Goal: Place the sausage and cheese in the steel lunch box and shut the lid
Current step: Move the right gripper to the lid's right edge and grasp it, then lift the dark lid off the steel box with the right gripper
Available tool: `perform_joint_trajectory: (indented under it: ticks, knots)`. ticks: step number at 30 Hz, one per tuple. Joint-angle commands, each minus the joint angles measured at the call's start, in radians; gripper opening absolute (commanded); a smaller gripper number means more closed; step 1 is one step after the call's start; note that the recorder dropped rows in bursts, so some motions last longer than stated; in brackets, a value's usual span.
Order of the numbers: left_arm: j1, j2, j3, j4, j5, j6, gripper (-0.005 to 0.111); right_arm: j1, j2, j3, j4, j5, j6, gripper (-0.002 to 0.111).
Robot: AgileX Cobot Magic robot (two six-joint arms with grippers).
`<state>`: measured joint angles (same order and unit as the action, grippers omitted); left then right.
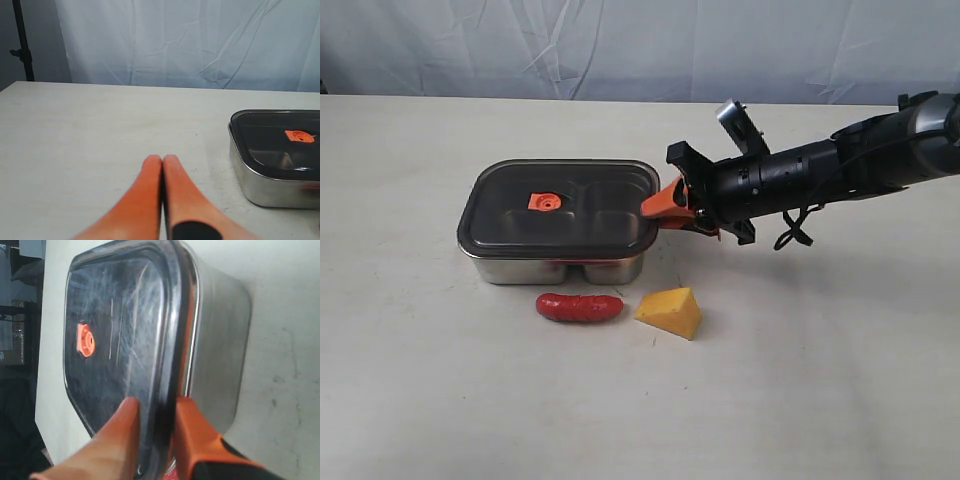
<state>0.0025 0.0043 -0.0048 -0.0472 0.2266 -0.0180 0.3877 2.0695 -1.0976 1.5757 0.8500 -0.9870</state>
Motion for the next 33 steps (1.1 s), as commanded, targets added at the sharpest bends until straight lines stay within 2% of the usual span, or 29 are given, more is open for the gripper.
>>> perform_joint_trajectory:
  ticks: [1,5,28,33]
  knots:
    - [0.005,-0.004,0.005,0.001,-0.01,0.001,0.0,0.001,0.002,-0.005,0.007,0.006,-0.008,0.01]
    - [0.005,-0.004,0.005,0.001,-0.01,0.001,0.0,0.001,0.002,-0.005,0.007,0.012,-0.008,-0.001]
    - [0.005,-0.004,0.005,0.001,-0.01,0.001,0.0,-0.011,-0.091,-0.005,0.016,0.013,-0.008,-0.001]
    - [0.005,-0.004,0.005,0.001,-0.01,0.001,0.0,-0.043,-0.106,-0.005,0.079,0.118,-0.044,-0.001]
